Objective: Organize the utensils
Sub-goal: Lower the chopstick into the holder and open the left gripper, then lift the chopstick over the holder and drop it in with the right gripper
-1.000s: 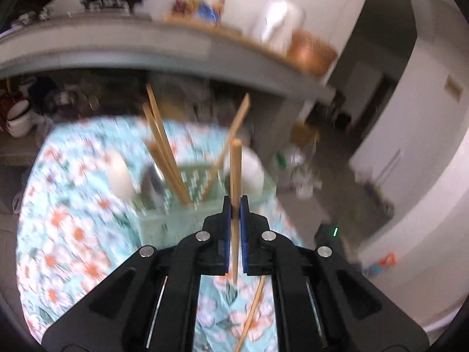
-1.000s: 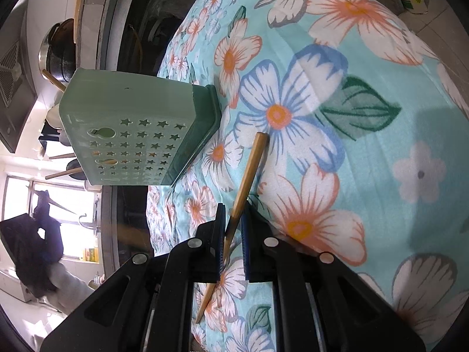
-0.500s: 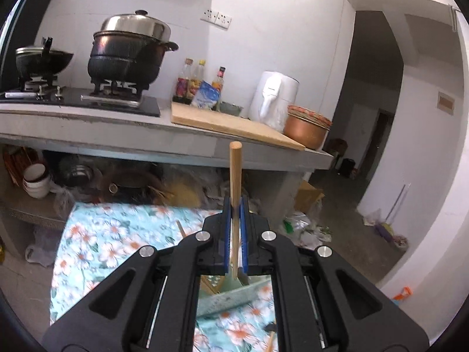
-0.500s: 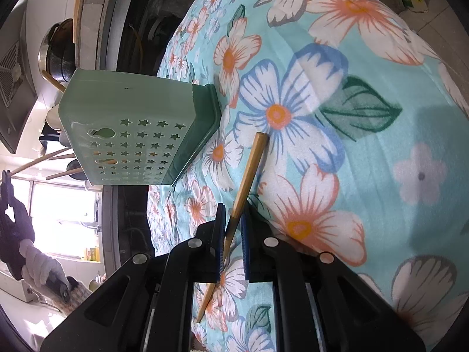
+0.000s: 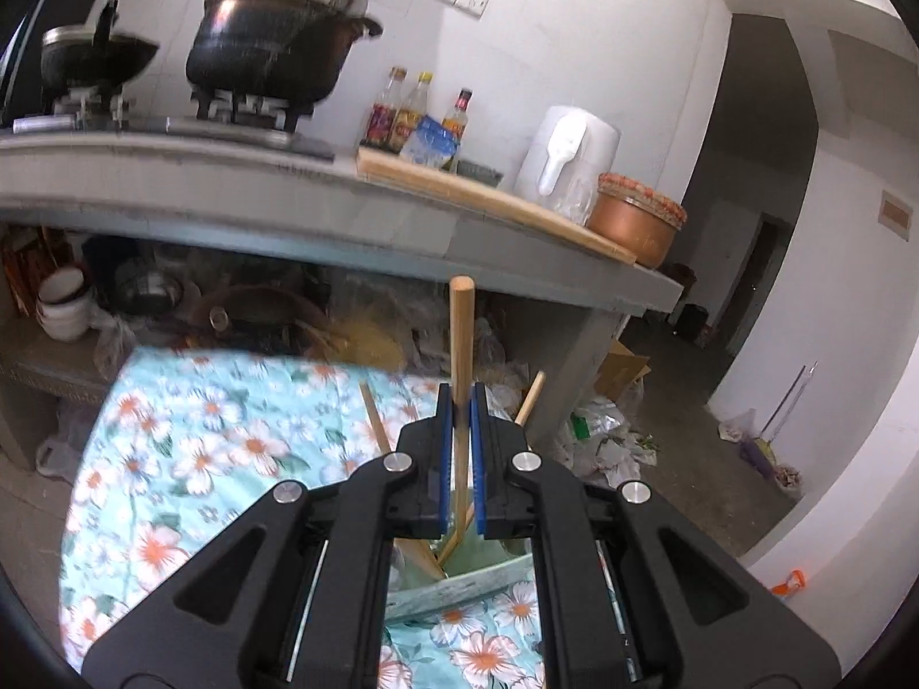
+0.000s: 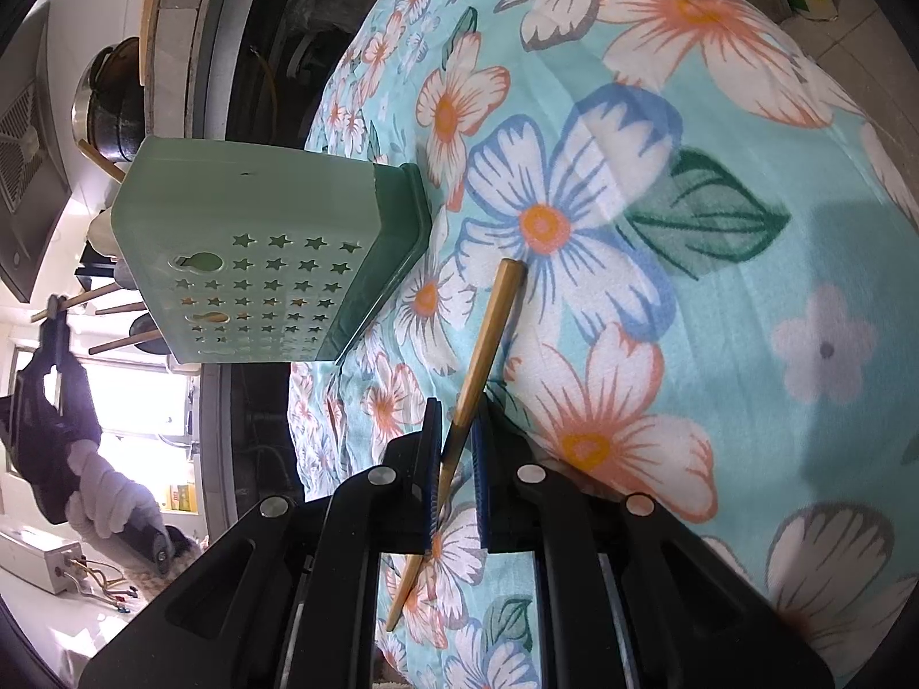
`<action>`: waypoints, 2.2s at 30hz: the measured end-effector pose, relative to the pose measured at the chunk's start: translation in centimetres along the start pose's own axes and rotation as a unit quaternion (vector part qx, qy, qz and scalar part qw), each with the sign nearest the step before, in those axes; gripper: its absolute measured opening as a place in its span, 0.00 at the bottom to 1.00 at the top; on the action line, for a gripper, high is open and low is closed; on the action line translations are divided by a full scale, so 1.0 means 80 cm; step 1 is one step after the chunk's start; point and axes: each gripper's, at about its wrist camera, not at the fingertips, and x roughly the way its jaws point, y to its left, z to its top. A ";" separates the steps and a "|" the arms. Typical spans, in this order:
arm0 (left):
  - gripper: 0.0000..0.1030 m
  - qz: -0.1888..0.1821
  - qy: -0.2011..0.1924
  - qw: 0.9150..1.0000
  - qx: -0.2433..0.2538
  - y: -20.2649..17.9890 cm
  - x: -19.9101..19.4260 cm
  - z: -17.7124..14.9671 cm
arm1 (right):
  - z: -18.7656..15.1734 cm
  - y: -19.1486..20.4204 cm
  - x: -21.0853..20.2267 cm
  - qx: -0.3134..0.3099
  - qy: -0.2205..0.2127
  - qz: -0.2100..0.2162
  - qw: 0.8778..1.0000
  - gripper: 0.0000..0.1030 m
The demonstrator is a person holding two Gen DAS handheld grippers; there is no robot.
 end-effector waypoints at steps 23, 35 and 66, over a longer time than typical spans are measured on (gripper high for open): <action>0.30 -0.024 -0.027 0.998 -0.045 0.027 -0.015 -0.028 | -0.005 0.016 -0.003 -0.024 -0.015 -0.022 0.999 0.10; 0.44 -0.001 -0.067 0.995 -0.074 0.060 -0.061 -0.035 | -0.006 0.129 -0.077 -0.164 -0.115 -0.034 0.979 0.06; 0.48 0.108 0.008 0.981 -0.162 0.150 -0.105 -0.165 | -0.012 0.450 -0.056 -0.557 -0.271 -0.086 0.780 0.06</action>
